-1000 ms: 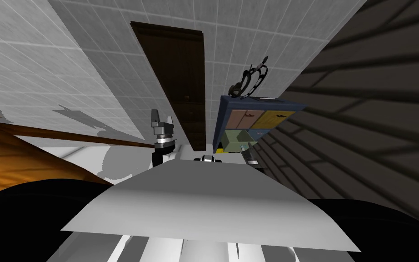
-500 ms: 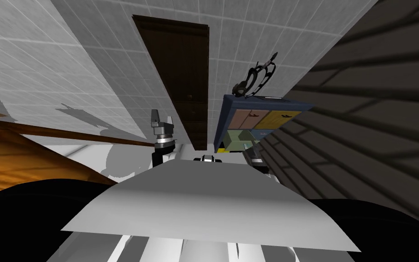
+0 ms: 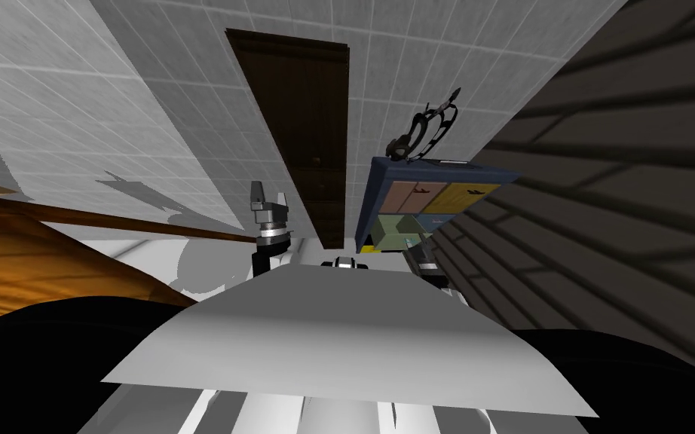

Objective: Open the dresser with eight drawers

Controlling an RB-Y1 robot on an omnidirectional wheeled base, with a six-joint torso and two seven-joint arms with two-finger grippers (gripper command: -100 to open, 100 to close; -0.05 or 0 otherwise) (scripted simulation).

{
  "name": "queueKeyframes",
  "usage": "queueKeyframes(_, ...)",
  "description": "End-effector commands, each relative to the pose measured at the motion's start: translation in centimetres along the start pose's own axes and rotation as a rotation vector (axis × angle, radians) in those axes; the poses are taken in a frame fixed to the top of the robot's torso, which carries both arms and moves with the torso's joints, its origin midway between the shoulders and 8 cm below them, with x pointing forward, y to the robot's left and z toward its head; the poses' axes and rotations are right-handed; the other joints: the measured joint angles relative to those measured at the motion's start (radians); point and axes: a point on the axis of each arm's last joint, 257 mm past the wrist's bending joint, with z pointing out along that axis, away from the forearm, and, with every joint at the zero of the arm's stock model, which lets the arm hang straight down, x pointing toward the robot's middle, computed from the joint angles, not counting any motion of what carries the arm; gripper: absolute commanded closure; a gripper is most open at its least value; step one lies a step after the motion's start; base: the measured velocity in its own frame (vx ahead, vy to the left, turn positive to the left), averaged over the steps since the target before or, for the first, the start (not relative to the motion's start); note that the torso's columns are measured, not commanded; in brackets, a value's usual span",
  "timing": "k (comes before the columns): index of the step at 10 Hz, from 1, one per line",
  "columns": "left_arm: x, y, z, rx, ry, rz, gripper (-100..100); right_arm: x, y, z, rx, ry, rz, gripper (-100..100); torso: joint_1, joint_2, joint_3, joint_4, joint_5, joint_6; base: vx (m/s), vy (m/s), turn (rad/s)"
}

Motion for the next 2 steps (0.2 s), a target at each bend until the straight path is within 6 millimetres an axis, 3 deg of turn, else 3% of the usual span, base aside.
queueKeyframes(1,0.00,0.00,0.00,0.000,0.000,0.000,0,0.02,0.07,-0.03,-0.002,0.001,0.000,0,0.000,-0.001,0.000,0.000,0.000,0.000,0.000,0.000,0.000)
queueKeyframes(2,0.00,0.00,0.00,0.000,0.000,0.000,0,0.04,0.11,-0.06,-0.003,0.002,0.000,0,-0.001,-0.001,0.000,-0.001,-0.001,0.000,0.000,0.000,0.000)
